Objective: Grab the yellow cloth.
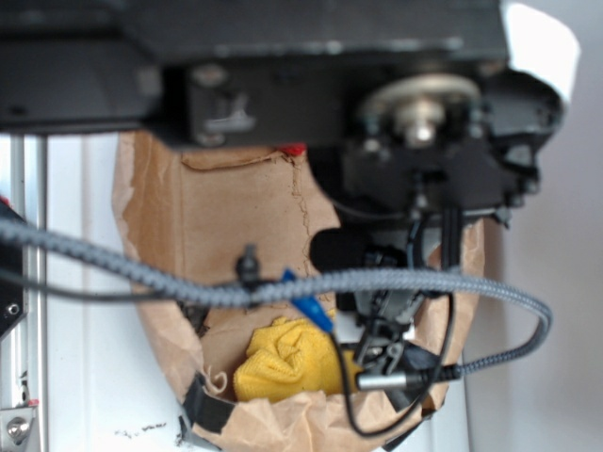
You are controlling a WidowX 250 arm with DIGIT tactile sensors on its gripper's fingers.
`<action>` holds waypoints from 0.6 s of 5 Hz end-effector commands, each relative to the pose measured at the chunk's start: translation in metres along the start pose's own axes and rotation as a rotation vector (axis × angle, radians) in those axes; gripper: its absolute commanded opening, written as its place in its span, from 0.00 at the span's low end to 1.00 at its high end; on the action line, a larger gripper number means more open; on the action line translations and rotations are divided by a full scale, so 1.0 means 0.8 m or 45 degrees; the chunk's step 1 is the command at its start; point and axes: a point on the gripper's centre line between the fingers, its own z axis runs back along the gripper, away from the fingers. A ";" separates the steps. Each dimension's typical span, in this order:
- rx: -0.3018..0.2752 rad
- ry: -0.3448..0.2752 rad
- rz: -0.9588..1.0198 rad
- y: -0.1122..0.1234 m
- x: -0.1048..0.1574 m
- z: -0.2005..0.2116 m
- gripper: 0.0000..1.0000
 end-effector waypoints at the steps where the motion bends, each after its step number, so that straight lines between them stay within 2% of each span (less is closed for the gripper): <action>1: 0.111 -0.039 0.022 0.018 -0.003 -0.059 1.00; 3: 0.030 -0.013 -0.091 0.028 -0.029 -0.104 1.00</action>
